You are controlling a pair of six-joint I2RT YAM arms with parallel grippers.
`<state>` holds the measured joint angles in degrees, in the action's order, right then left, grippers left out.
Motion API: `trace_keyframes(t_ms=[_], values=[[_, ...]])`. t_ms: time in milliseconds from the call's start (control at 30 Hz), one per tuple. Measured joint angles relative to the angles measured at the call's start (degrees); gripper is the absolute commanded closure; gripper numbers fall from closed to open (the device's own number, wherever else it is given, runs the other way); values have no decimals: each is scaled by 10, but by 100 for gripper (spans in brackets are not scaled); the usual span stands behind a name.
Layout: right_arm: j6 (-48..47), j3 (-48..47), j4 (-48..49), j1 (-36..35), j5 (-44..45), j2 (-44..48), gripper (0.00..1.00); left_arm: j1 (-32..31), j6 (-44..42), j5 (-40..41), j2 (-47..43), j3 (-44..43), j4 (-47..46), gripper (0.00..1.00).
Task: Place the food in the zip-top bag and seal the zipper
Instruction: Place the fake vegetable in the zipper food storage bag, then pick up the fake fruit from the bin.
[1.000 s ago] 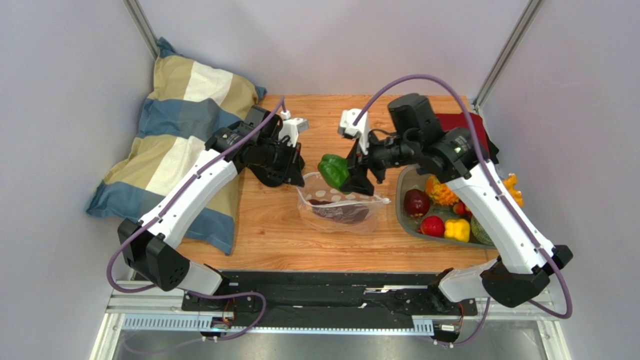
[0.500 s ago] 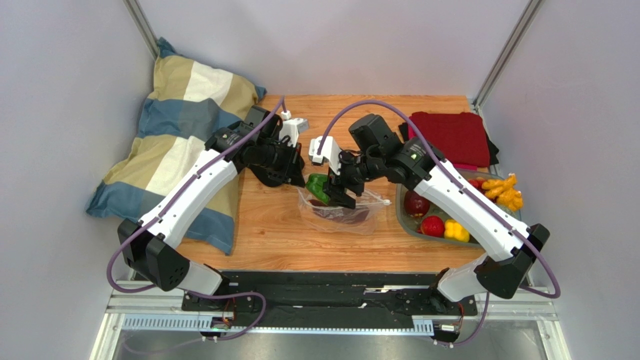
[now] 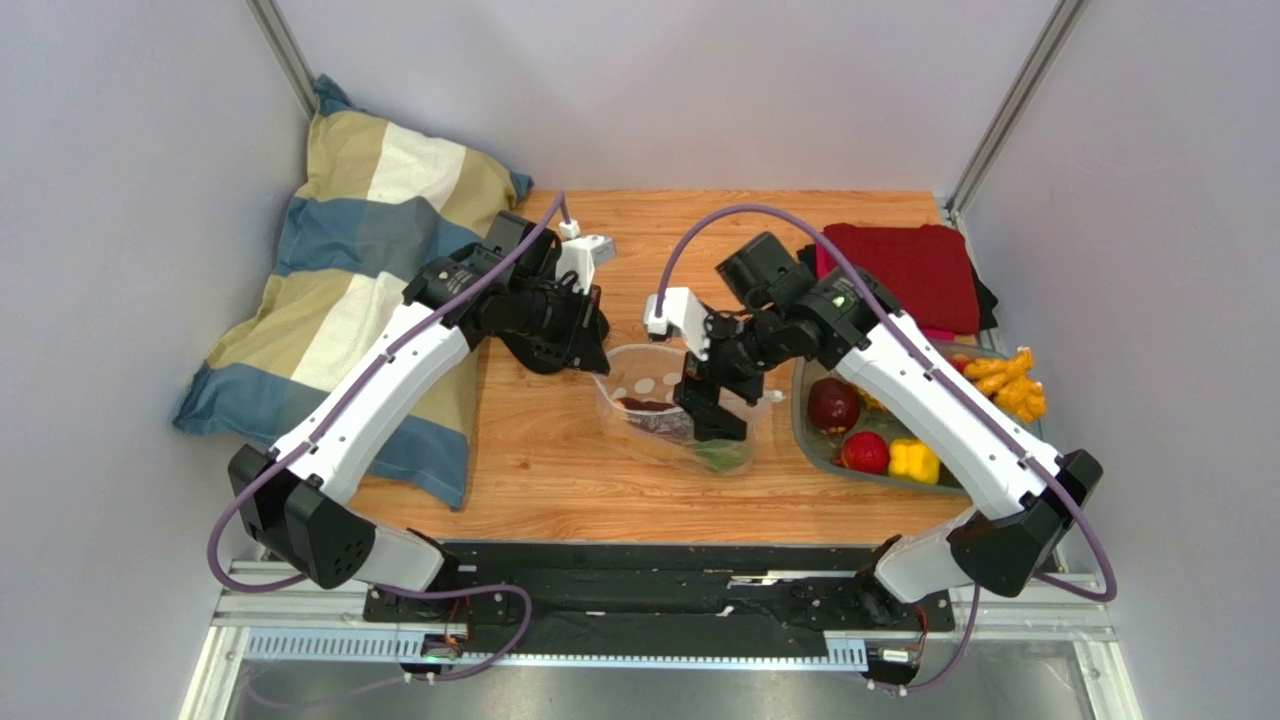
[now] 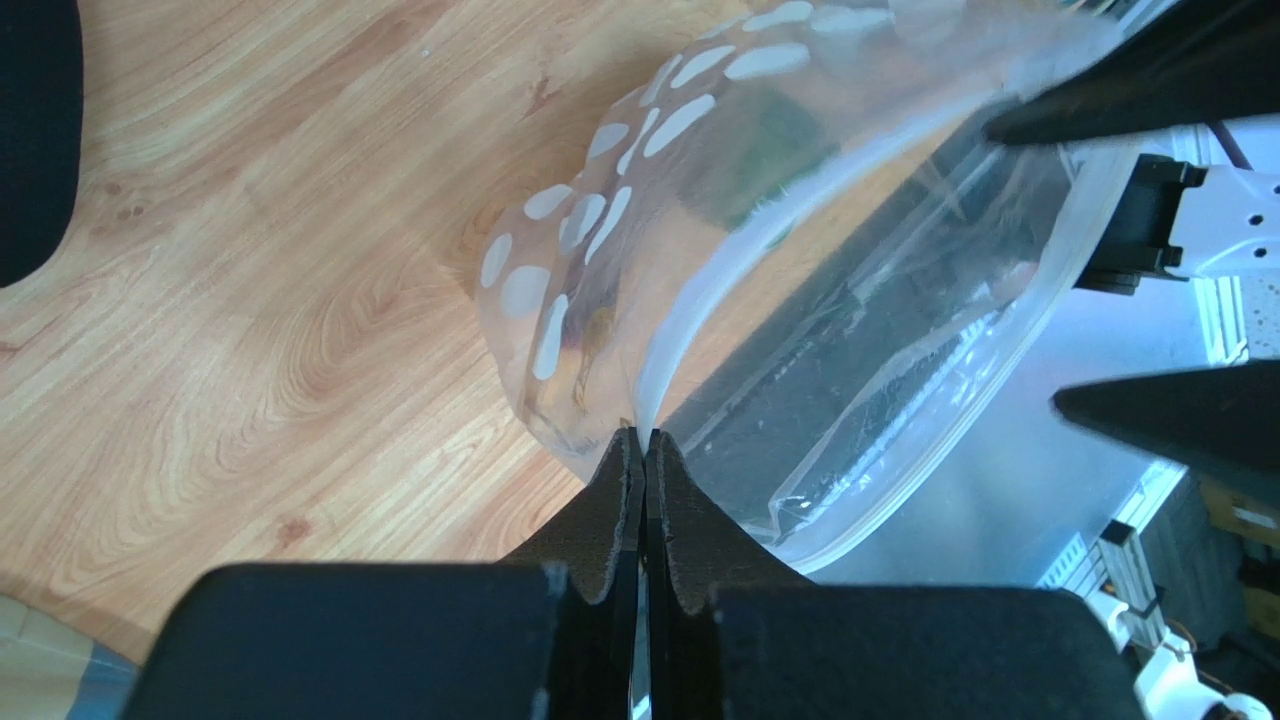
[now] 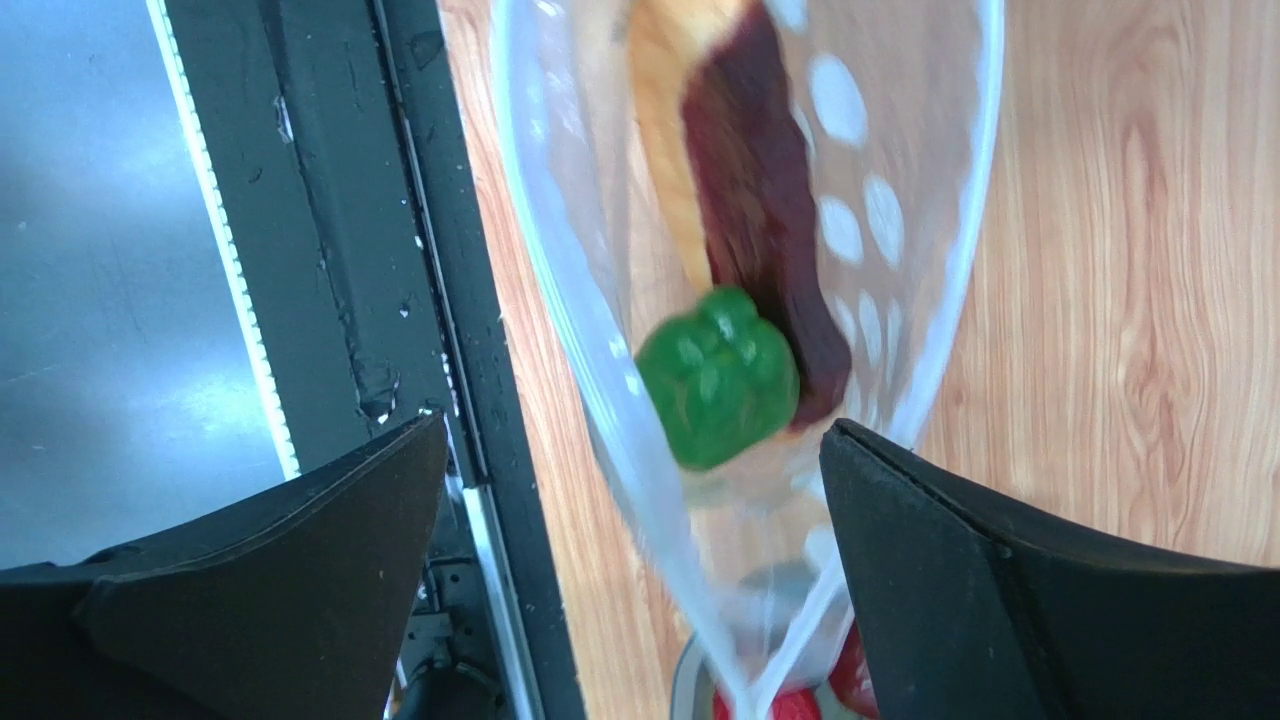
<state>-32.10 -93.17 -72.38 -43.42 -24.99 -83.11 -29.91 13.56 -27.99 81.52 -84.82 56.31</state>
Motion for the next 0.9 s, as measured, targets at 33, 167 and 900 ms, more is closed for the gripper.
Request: trace_keyframes(t_ms=[33, 167, 900], values=[[-1, -2, -7, 12, -3, 4, 0, 0, 0, 0, -2, 0, 0, 100], [-4, -41, -37, 112, -46, 12, 0, 0, 0, 4, -3, 0, 1, 100], [-68, 262, -30, 477, 69, 55, 22, 0, 0, 7, -3, 0, 0, 100]])
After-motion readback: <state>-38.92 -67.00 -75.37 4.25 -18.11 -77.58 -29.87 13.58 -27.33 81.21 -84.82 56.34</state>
